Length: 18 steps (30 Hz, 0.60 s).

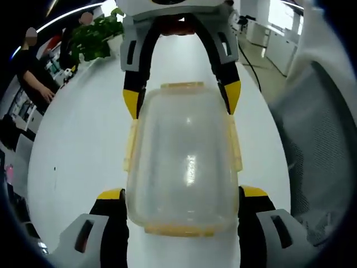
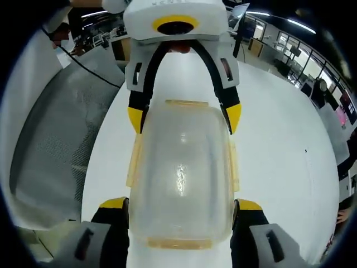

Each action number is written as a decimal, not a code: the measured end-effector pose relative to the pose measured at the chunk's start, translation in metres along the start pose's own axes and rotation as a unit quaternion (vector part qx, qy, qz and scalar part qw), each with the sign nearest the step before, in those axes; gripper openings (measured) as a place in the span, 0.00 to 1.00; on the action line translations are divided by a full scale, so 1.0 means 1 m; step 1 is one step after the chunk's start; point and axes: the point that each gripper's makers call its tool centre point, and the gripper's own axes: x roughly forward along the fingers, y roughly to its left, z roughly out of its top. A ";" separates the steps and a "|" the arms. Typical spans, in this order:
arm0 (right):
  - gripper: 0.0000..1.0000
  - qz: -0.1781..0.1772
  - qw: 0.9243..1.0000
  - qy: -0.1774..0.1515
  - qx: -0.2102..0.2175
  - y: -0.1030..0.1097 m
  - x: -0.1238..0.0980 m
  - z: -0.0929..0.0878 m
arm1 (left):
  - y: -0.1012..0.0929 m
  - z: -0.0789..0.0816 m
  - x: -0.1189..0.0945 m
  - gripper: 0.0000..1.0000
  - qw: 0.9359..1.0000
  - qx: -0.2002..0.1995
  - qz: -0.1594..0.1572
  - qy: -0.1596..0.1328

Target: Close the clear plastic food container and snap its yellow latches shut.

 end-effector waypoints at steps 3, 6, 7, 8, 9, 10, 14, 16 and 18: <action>0.74 0.002 1.000 -0.003 -0.003 -0.001 0.009 0.017 | 0.000 -0.019 -0.009 0.79 1.000 -0.007 0.002 0.002; 0.74 0.005 1.000 0.000 -0.011 0.000 0.018 0.033 | -0.003 -0.034 -0.017 0.79 1.000 -0.010 0.004 0.007; 0.74 0.005 1.000 0.000 -0.011 0.000 0.021 0.038 | -0.003 -0.039 -0.019 0.79 1.000 -0.010 0.005 0.009; 0.74 0.006 1.000 0.000 -0.012 0.001 0.024 0.045 | -0.003 -0.046 -0.023 0.79 1.000 -0.011 0.006 0.012; 0.74 0.006 1.000 0.000 -0.013 0.001 0.027 0.050 | -0.004 -0.051 -0.025 0.79 1.000 -0.012 0.006 0.013; 0.74 0.007 1.000 -0.001 -0.014 0.001 0.030 0.057 | -0.005 -0.058 -0.029 0.79 1.000 -0.012 0.006 0.016; 0.74 0.007 1.000 -0.003 -0.015 0.002 0.040 0.077 | -0.005 -0.079 -0.039 0.79 1.000 -0.013 0.006 0.020; 0.74 0.007 1.000 -0.002 -0.015 0.002 0.044 0.084 | -0.007 -0.087 -0.044 0.79 1.000 -0.014 0.007 0.021; 0.74 0.007 1.000 0.001 -0.016 0.002 0.048 0.092 | -0.007 -0.094 -0.048 0.79 1.000 -0.014 0.007 0.021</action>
